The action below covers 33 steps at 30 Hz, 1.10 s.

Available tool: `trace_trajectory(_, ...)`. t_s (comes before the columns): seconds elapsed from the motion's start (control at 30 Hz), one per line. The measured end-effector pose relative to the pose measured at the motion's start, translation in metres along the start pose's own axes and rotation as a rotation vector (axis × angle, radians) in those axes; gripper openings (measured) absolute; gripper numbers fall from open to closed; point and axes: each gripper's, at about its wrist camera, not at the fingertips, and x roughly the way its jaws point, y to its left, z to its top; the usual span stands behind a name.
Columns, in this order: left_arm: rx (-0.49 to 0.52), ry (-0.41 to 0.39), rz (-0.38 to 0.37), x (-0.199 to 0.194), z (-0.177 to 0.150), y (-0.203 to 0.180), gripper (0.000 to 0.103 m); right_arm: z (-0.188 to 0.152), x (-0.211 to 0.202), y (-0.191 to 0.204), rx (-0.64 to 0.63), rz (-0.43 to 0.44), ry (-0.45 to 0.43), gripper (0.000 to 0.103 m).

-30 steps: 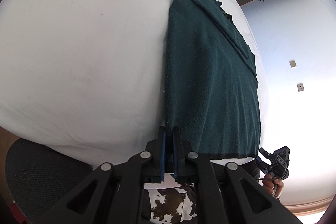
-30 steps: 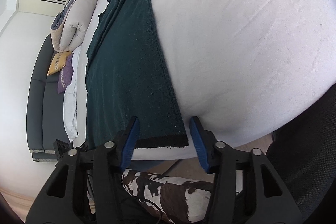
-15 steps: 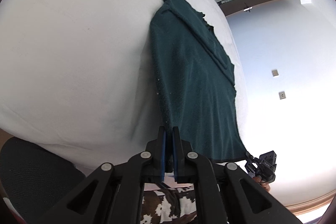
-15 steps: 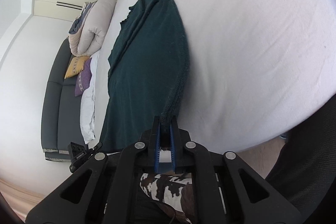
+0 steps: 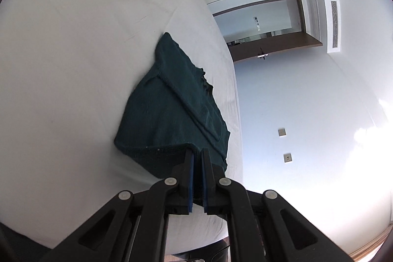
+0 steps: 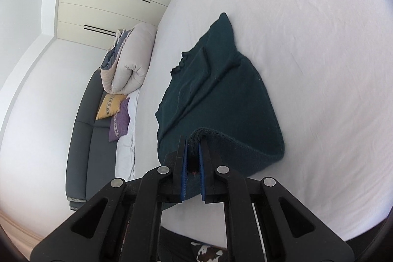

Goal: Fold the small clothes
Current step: 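Lift the hem and fold it toward the collar with both tools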

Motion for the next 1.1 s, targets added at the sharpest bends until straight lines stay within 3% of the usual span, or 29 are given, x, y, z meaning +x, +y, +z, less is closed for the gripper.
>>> trace_trajectory(0.37, 0.021, -0.027, 0.023, 0.073, 0.099, -0.023, 0.005, 0.126, 0.092, 0.027, -0.019, -0.053, -0.068, 0.007)
trace_trajectory(0.6, 0.045, -0.030, 0.097, 0.145, 0.168, -0.030, 0.005, 0.202, 0.169, 0.025, -0.023, -0.135, -0.091, 0.007)
trace_trajectory(0.8, 0.029, -0.028, 0.159, 0.197, 0.209, -0.013, 0.005, 0.254, 0.220, 0.007, 0.032, -0.195, -0.107, 0.007)
trace_trajectory(0.93, -0.017, 0.000, 0.202, 0.231, 0.226, 0.014, 0.008, 0.268, 0.246, -0.018, 0.109, -0.228, -0.102, 0.010)
trace_trajectory(1.0, -0.052, -0.020, 0.212, 0.234, 0.230, 0.024, 0.036, 0.271, 0.253, -0.024, 0.114, -0.239, -0.107, 0.017)
trace_trajectory(1.03, -0.076, -0.036, 0.201, 0.232, 0.231, 0.029, 0.064, 0.269, 0.252, -0.024, 0.097, -0.247, -0.129, 0.024)
trace_trajectory(1.07, -0.094, -0.057, 0.192, 0.229, 0.232, 0.032, 0.080, 0.269, 0.250, -0.023, 0.076, -0.253, -0.156, 0.028)
trace_trajectory(1.1, -0.097, -0.075, 0.181, 0.223, 0.231, 0.034, 0.080, 0.267, 0.249, -0.023, 0.065, -0.268, -0.178, 0.048)
